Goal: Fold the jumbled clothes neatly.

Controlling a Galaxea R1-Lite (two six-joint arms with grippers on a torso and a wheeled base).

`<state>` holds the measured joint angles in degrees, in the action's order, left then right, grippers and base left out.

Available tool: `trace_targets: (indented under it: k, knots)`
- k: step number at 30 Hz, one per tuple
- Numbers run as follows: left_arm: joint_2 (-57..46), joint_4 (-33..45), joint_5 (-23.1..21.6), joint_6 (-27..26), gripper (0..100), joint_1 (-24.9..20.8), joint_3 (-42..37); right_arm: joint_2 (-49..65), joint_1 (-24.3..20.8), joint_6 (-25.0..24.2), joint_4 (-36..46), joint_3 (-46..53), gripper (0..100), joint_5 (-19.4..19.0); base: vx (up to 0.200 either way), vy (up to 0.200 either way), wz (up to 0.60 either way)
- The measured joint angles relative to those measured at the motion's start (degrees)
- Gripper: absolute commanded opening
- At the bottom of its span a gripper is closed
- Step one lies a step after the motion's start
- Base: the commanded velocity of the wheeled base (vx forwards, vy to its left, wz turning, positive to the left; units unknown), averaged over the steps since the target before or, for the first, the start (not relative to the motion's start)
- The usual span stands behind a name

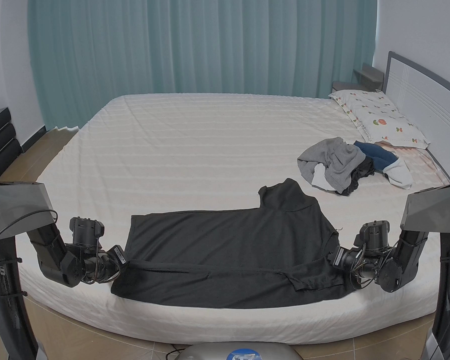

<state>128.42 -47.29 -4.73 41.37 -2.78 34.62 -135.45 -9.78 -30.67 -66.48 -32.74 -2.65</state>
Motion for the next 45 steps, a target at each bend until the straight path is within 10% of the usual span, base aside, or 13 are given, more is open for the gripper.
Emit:
trace_targets:
  k: [18,19,20,21,45]
  knots:
    - [-0.7,-0.4,0.0,3.6,0,1.5,0.0,-0.4,0.1,-0.3,-3.4,-0.7,0,2.3,0.0,0.0,0.0]
    - [-0.6,-0.4,0.0,3.6,100,1.4,0.0,-0.5,0.1,-0.3,-3.4,-0.8,0,2.3,0.0,0.0,0.0]
    - [-0.6,-0.4,0.0,3.6,100,1.4,0.1,-0.5,0.1,-0.3,-3.4,-0.9,0,2.3,0.0,0.0,0.0]
    - [-0.5,-0.3,-0.1,3.6,100,1.3,0.2,-0.6,0.0,-0.3,-3.3,-0.9,100,2.2,0.0,0.0,0.0]
    - [-10.1,-0.2,-0.8,4.9,100,2.6,-7.1,11.1,1.8,-5.5,-3.4,8.7,100,1.6,0.0,-0.025,0.0]
